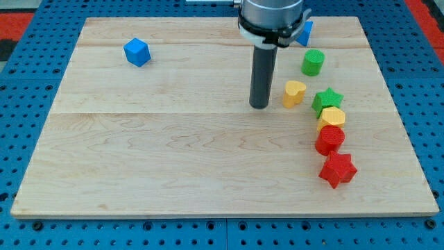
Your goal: Slide the yellow hexagon to the top of the green star
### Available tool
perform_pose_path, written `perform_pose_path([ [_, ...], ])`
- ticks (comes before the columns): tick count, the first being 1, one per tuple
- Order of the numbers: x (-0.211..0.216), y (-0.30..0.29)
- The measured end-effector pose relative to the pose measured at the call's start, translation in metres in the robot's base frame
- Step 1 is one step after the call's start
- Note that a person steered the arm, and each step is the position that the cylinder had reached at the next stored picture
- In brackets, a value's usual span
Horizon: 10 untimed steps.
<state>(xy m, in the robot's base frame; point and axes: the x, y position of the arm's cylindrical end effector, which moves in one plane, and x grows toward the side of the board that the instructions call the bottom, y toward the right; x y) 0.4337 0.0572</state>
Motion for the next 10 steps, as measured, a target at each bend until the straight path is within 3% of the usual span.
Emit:
perform_pose_path([
  [4,-0.014,0.052],
  [10,-0.036,0.054],
])
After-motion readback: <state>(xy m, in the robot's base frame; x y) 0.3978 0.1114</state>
